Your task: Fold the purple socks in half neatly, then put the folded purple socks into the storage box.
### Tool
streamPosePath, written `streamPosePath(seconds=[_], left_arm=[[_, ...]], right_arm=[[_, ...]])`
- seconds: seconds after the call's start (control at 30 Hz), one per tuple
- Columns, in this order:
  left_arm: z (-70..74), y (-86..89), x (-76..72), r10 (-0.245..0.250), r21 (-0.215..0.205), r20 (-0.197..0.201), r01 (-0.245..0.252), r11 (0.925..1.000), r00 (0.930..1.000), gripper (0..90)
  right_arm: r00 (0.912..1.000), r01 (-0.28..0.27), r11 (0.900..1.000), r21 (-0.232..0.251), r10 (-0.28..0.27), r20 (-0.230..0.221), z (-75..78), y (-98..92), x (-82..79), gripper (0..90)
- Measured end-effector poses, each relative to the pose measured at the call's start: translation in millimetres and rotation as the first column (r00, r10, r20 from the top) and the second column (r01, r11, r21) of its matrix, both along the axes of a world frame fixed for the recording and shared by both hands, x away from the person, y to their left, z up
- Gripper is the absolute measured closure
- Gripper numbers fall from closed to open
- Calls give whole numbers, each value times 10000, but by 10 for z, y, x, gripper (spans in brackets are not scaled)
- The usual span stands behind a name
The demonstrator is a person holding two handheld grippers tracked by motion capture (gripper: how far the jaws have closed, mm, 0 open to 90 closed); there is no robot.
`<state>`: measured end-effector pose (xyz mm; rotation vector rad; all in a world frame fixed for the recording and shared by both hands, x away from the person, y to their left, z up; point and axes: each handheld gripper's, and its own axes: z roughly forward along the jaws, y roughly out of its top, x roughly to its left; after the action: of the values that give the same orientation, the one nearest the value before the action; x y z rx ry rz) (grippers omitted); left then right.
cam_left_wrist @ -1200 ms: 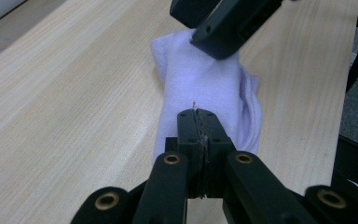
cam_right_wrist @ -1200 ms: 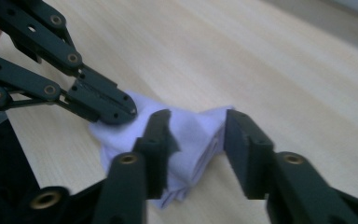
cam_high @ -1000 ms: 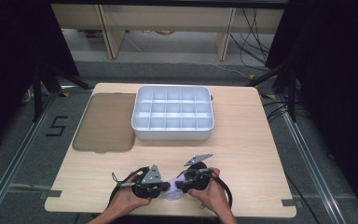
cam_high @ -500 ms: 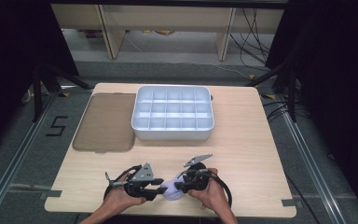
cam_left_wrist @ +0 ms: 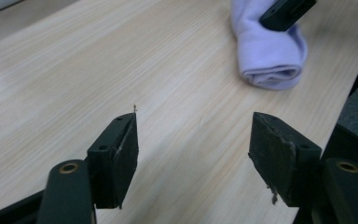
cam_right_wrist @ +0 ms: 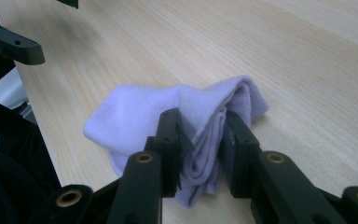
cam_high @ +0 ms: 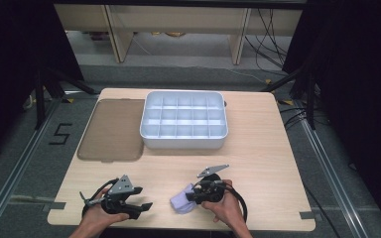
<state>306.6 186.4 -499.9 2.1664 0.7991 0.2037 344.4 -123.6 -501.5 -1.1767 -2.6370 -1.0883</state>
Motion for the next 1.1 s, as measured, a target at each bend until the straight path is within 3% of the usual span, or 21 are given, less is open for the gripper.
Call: streamPosePath(seconds=[0.1, 0.17, 0.23, 0.3, 0.33, 0.37, 0.43, 0.53, 0.6, 0.77, 0.83, 0.87, 0.93, 0.97, 1.0, 1.1], left_arm=[[-27, 33, 12, 356, 234, 71, -357, 9991, 9993, 282], [-34, 47, 17, 576, 324, 167, -581, 9978, 9982, 280], [-32, 55, 26, 511, 381, 262, -521, 9979, 9983, 276], [-35, 40, 9, 465, 304, 212, -472, 9984, 9987, 276], [-34, 37, 10, 394, 323, 279, -403, 9987, 9988, 275], [-35, 35, 2, 455, 244, 160, -459, 9987, 9988, 274], [-24, 58, 16, 504, 294, 350, -514, 9982, 9981, 270], [-13, 96, 32, 624, 227, 317, -632, 9977, 9975, 261], [-18, 112, 43, 861, 226, 324, -868, 9960, 9958, 255], [-16, 127, 53, 751, 148, 291, -755, 9970, 9968, 245], [-23, 113, 66, 830, 12, 230, -831, 9965, 9963, 242], [-21, 120, 78, 740, 155, 239, -744, 9971, 9970, 241], [-23, 103, 74, 798, 6, 198, -798, 9968, 9966, 242], [-16, 108, 74, 764, 154, 268, -768, 9969, 9967, 242], [-17, 96, 57, 852, -6, 181, -852, 9964, 9962, 242], [-7, 110, 54, 715, 225, 369, -724, 9971, 9968, 243]], right_arm=[[9995, -31, 10000, 77, 29, 330, -7, 31, -12, 718], [9999, -48, 9997, -231, 51, 164, 23, 37, -24, 719], [9992, -36, 9998, -189, 43, 399, 17, 44, -30, 720], [9994, 252, 9993, -287, -245, 249, 27, 61, -55, 721], [9986, -25, 9994, -338, 43, 523, 29, 56, -41, 723], [9984, -120, 9990, -430, 144, 550, 40, 58, -44, 725], [9977, -252, 9987, -454, 280, 624, 55, 75, -54, 727], [9963, -289, 9991, -315, 314, 801, 70, 114, -77, 727], [9951, -479, 9977, -487, 519, 843, 86, 139, -96, 728], [9913, -646, 9964, -557, 704, 1109, 194, 161, -178, 729], [9871, -699, 9969, -352, 743, 1419, 243, 157, -191, 730], [9842, -801, 9956, -480, 866, 1542, 279, 146, -189, 730], [9868, -601, 9967, -538, 674, 1474, 338, 123, -198, 730], [9858, -525, 9972, -525, 602, 1569, 351, 115, -195, 730], [9827, -542, 9964, -644, 646, 1733, 388, 87, -183, 730], [9765, -225, 9972, -707, 370, 2123, 458, 32, -175, 730]])
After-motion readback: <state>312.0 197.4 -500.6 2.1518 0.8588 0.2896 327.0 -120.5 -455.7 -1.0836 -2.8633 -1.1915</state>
